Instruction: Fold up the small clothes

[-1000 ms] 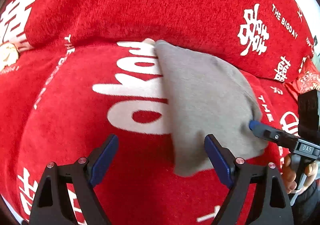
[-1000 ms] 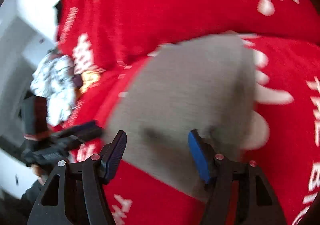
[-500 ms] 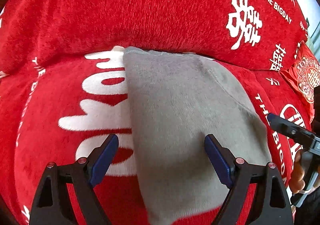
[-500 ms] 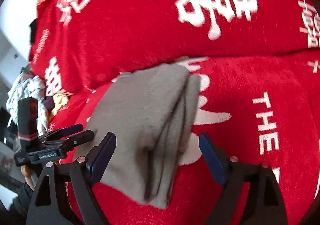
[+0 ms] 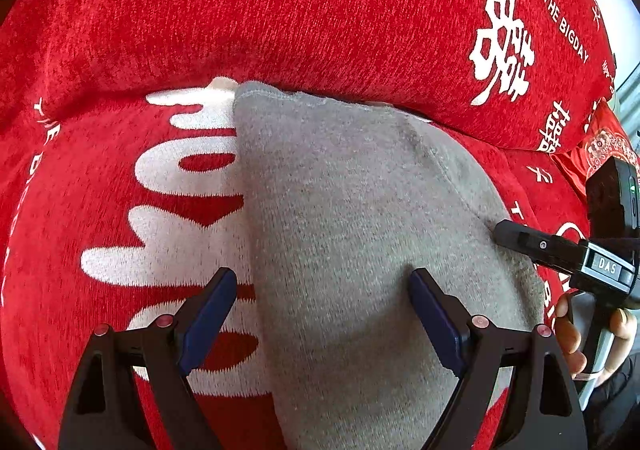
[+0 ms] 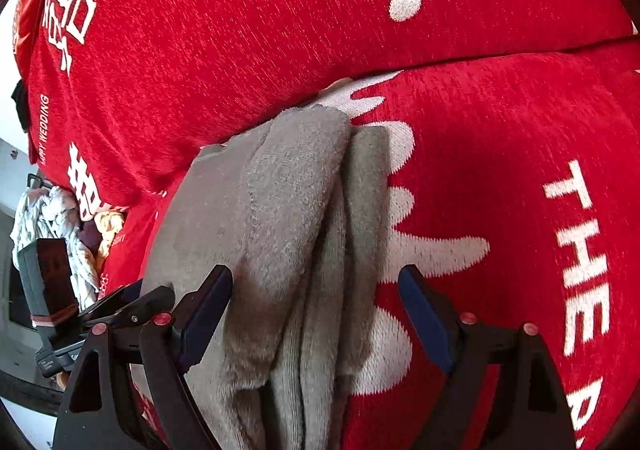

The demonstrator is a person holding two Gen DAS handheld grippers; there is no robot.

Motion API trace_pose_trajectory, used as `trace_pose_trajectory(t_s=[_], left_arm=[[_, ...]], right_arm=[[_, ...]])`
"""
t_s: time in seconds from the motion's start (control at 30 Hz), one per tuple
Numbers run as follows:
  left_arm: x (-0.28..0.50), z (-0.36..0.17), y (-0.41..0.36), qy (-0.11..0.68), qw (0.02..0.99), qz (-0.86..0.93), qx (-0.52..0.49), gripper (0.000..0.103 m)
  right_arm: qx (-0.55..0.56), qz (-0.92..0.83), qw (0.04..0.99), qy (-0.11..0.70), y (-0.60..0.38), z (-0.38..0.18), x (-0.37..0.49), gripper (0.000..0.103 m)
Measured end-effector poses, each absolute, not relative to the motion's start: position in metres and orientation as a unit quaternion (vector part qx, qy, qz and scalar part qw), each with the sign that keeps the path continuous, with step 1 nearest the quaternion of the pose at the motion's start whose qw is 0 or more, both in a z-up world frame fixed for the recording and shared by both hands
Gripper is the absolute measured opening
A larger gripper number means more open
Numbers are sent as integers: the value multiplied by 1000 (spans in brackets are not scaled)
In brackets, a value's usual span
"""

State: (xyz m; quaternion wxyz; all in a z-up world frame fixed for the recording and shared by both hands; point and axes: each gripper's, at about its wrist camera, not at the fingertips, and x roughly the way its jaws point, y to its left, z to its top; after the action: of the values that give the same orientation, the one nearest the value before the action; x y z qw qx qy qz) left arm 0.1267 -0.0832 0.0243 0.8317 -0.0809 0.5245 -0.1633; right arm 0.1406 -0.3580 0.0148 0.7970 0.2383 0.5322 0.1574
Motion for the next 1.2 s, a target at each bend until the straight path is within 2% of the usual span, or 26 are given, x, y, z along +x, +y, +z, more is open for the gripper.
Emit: trace_pose_trajectory(t_s=[0.3, 0.5, 0.57, 1.03, 1.1, 1.17, 1.2], left_arm=[[148, 18, -81, 539, 819, -170, -99, 88], [170, 2, -74, 572, 779, -218, -136, 88], [173, -4, -71, 577, 771, -228, -146, 98], [165, -4, -75, 568, 769, -268, -118, 101], [164, -2, -81, 571, 772, -257, -112, 100], [159, 3, -89, 571, 768, -271, -103, 79], [156, 7, -92, 564, 777, -265, -93, 76]], right_arm=[[220, 145, 801, 538, -352, 10, 168, 87], [256, 165, 772, 557, -355, 1, 189, 87], [247, 172, 773, 558, -353, 1, 188, 87], [210, 222, 774, 554, -336, 6, 152, 87], [204, 221, 777, 553, -332, 6, 150, 84], [197, 230, 773, 557, -324, 8, 149, 69], [199, 230, 772, 558, -321, 7, 150, 64]])
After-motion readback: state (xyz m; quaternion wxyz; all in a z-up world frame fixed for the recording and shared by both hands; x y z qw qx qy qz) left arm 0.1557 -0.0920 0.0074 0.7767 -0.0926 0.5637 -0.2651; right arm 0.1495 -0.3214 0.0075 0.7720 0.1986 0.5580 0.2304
